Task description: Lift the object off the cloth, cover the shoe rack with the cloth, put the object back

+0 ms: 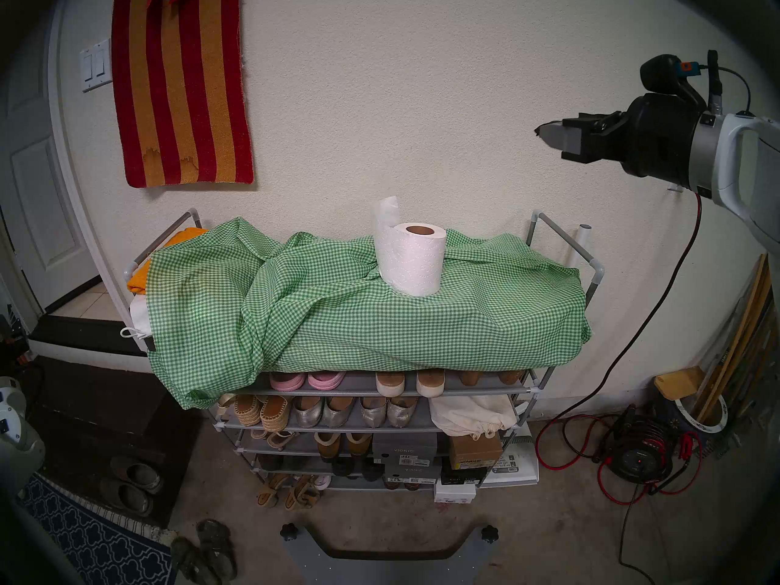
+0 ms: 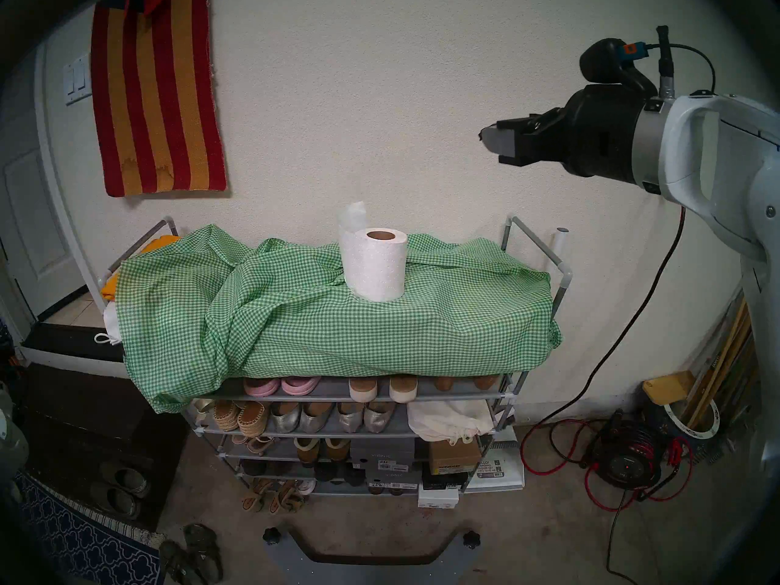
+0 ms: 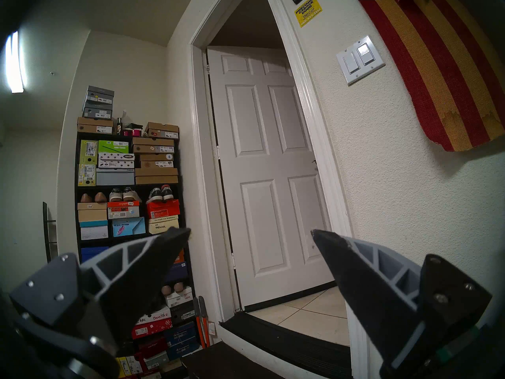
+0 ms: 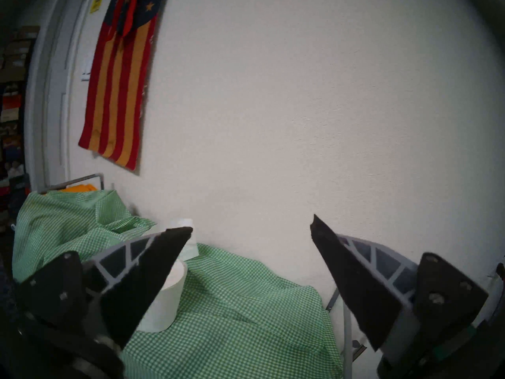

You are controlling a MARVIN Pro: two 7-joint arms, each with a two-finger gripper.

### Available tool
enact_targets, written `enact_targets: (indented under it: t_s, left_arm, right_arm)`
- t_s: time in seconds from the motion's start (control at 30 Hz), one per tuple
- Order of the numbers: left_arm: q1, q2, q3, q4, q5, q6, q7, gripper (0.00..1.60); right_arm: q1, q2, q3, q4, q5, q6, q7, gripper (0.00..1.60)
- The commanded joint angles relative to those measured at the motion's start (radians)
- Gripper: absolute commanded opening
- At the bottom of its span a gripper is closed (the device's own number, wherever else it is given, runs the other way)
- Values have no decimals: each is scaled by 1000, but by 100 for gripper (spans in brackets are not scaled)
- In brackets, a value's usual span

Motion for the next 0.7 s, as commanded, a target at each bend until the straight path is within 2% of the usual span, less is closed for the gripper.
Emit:
enact_targets:
  t_s: [0.0, 0.1, 0.37, 0.67]
  left_arm:
    - [0, 1, 0, 0, 1, 0, -1, 160]
    - [0, 1, 0, 0, 1, 0, -1, 160]
    - [0, 1, 0, 0, 1, 0, -1, 160]
    - [0, 1, 0, 0, 0, 0, -1, 160]
  right_arm:
    - [85, 102, -80, -15, 36, -2, 43, 160]
    - [106, 132, -123, -27, 41, -2, 60, 160]
    - [169, 139, -204, -39, 55, -2, 104, 160]
    - [247, 120, -246, -12, 55, -2, 140, 160]
